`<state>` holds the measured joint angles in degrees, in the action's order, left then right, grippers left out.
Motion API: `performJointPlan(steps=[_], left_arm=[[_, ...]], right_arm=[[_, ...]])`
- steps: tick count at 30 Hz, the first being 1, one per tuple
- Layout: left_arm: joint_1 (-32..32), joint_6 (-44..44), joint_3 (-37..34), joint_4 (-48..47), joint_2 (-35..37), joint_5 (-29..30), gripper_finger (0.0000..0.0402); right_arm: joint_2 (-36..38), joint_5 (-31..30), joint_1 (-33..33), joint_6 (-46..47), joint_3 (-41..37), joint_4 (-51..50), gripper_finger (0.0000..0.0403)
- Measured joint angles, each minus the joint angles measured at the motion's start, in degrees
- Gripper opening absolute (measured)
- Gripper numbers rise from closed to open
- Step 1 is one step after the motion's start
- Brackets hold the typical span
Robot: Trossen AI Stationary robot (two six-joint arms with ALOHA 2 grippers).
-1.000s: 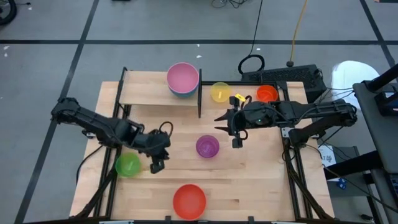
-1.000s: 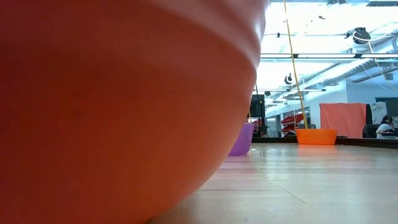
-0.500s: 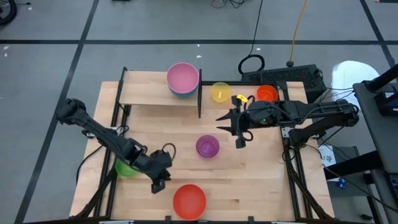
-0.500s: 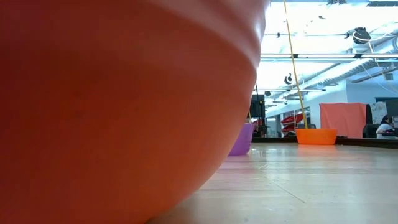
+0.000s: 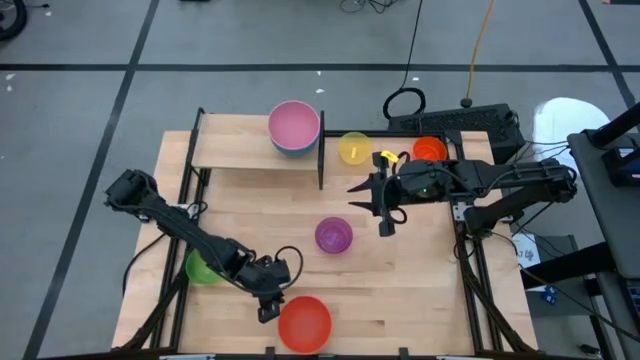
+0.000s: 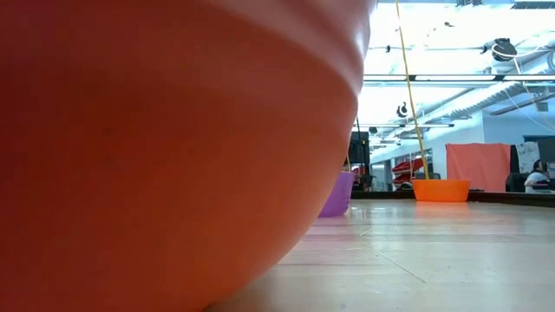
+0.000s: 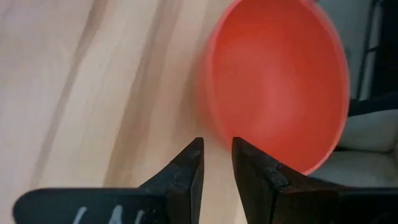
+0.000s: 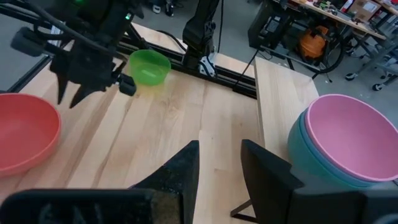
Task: Place and stack bowls onto a shelf
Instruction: Stack the orange bowl on top of the pink bowl on the shelf
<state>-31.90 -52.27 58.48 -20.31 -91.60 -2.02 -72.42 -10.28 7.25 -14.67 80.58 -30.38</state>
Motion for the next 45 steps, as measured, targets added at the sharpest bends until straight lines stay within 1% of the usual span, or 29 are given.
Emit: performJointPlan(steps=[5, 21, 45], left_arm=[[0.0, -0.3, 0.1, 4.9, -1.7, -0.1, 0.0088], [0.0, 2.1, 0.1, 3.6, -2.6, 2.1, 0.0088], [0.8, 5.0, 0.1, 5.4, -5.9, 2.1, 0.0088]], right_arm=[[0.0, 0.0, 0.0, 0.0, 0.0, -0.1, 0.0114], [0.0, 0.0, 0.0, -1.3, 0.0, -0.3, 0.0114], [0.0, 0.1, 0.0, -1.5, 0.0, -0.3, 0.0114]])
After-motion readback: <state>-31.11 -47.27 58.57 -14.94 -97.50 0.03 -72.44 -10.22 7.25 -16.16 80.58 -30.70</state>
